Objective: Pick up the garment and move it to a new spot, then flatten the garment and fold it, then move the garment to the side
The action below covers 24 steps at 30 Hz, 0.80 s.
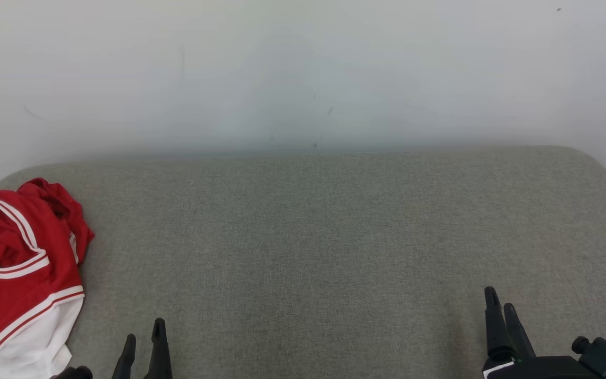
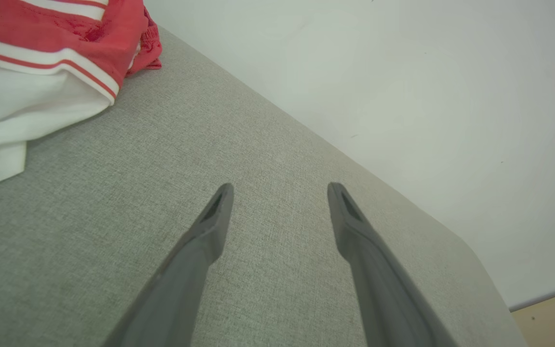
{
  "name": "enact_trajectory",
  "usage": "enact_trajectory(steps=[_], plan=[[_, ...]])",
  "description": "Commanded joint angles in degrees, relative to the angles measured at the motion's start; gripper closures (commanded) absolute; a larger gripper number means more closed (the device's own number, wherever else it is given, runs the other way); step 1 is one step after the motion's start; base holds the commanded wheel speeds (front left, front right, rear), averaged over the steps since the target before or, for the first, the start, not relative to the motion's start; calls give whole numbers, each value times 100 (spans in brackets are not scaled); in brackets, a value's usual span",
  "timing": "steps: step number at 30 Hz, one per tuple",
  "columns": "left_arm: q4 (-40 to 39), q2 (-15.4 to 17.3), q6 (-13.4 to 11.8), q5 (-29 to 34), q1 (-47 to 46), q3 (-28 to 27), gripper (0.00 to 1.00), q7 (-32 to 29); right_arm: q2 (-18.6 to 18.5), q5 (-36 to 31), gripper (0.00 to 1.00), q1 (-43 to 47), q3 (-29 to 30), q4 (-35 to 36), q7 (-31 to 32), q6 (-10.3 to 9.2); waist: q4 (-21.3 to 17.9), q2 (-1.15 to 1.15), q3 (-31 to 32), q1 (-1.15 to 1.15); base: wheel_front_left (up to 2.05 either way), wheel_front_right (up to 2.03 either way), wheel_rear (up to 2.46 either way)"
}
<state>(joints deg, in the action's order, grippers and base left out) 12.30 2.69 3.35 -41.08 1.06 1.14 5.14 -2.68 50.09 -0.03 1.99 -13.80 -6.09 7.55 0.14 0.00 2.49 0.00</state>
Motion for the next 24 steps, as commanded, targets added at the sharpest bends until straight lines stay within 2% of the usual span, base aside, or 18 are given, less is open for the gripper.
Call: enact_trajectory(steps=[1,13,24], plan=[[-105,64,-24,275,-16,41,0,67,-17,-233,0,-40,-34,25,-53,-5,0,0,8,0,0,0,0],[-47,273,-218,1362,78,414,0,274,-20,-1480,0,-9,-148,-179,-237,-6,9,0,78,0,0,0,0],[-185,412,-482,1928,138,649,0,425,-22,-2210,0,-6,-197,-199,-379,-7,16,0,133,0,0,0,0]])
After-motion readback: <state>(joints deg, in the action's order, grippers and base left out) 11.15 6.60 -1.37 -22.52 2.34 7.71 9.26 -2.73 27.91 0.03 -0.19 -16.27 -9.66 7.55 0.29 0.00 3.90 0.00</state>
